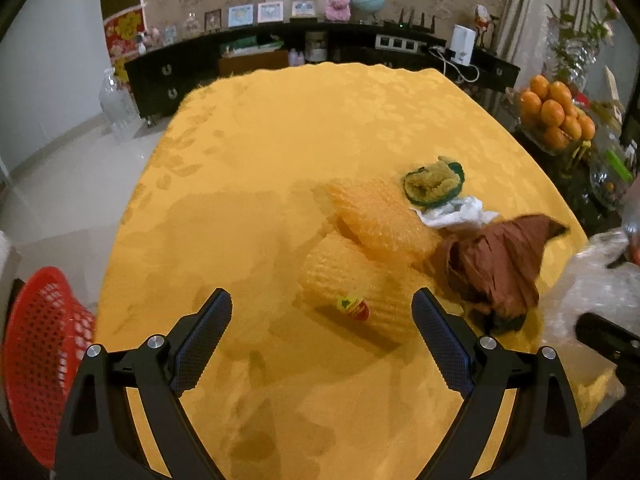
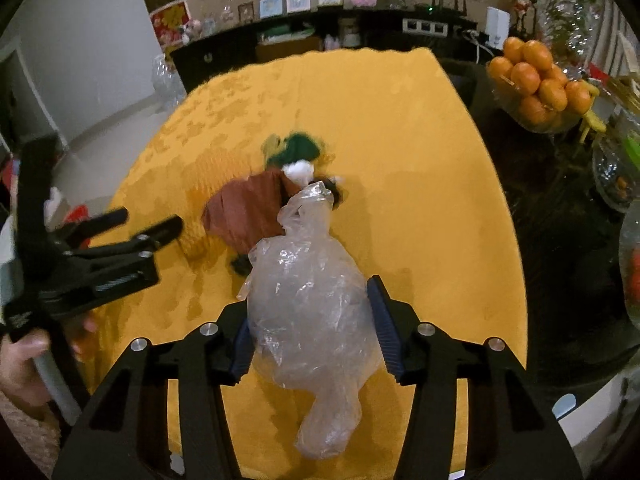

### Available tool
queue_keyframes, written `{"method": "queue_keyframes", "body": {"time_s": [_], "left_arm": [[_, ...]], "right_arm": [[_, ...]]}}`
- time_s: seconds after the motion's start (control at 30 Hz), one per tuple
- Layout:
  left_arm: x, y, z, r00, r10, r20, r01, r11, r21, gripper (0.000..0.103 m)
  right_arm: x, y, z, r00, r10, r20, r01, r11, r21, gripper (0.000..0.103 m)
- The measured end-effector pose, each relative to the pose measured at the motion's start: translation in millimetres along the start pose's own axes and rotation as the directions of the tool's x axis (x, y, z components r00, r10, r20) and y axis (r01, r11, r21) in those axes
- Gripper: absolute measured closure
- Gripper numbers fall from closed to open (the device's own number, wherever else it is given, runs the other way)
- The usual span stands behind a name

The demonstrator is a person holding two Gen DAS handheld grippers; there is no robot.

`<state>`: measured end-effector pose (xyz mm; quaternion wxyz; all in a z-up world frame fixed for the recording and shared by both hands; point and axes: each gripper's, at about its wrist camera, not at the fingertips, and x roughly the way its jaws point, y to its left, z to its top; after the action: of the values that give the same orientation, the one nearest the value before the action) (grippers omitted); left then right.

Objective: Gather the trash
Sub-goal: 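Close the left tool on the yellow foam mesh sleeve while the right tool holds the plastic bag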

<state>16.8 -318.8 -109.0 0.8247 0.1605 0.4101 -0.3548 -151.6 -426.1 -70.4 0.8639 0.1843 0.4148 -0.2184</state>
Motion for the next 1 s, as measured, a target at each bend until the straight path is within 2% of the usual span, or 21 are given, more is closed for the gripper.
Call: {"method": "queue_keyframes", "body": {"time_s": [0.1,0.13,0.17,0.2,0.27,0.3,0.37,0.4,0.43,0.53,0.8,1.0], "left_arm": [[11,-1,2,1.000,-0.021,-0.018,0.021,1.000,-0.013,0.016],[14,-2,2,0.999,-0.025,-0.022,0.025,1.000,-0.012,0.021],[19,-4,2,0.999,-0.032,-0.030,0.032,0.999,-0.009,0.030],[21,-4,2,0.998,-0.050,-0.031,0.049,0.999,-0.011,0.033],[21,-6,3,0.998,-0.066,-0.017,0.066,0.998,-0.016,0.047],[20,-9,3,0.997,-0.075,-0.013,0.075,0.997,-0.007,0.050],[18,-13,1,0.995,-0.096,-0.005,0.096,0.995,0.008,0.067],[18,-15,1,0.995,-0.096,-0.001,0.096,0.995,0.011,0.070],[16,-16,1,0.996,-0.094,0.006,0.093,0.995,0.017,0.079],[13,-15,0,0.994,-0.112,0.008,0.112,0.994,0.018,0.090],[-13,0,0,0.990,-0.135,0.050,0.135,0.991,-0.004,0.092],[-44,18,4,0.985,-0.125,0.116,0.129,0.991,-0.025,0.092]], "right_arm": [[-6,-4,4,1.000,0.001,0.026,-0.001,1.000,0.023,0.054],[-7,-5,4,1.000,0.000,0.031,-0.001,1.000,0.028,0.054],[-8,-7,5,0.999,0.002,0.034,-0.003,0.999,0.032,0.054],[-9,-8,5,0.999,0.005,0.033,-0.007,0.999,0.036,0.054],[-8,-9,4,1.000,0.006,0.030,-0.007,0.999,0.036,0.054],[-7,-9,4,1.000,0.006,0.028,-0.007,0.999,0.036,0.054],[-5,-10,5,1.000,0.006,0.023,-0.006,0.999,0.039,0.054],[-5,-11,5,1.000,0.005,0.022,-0.006,0.999,0.041,0.054],[-4,-11,6,1.000,0.005,0.022,-0.005,0.999,0.043,0.054],[-4,-12,5,1.000,0.001,0.022,-0.003,0.999,0.048,0.054],[-6,-14,8,0.999,0.003,0.037,-0.005,0.998,0.056,0.054],[-13,-11,10,0.997,0.007,0.071,-0.012,0.998,0.060,0.054]]}}
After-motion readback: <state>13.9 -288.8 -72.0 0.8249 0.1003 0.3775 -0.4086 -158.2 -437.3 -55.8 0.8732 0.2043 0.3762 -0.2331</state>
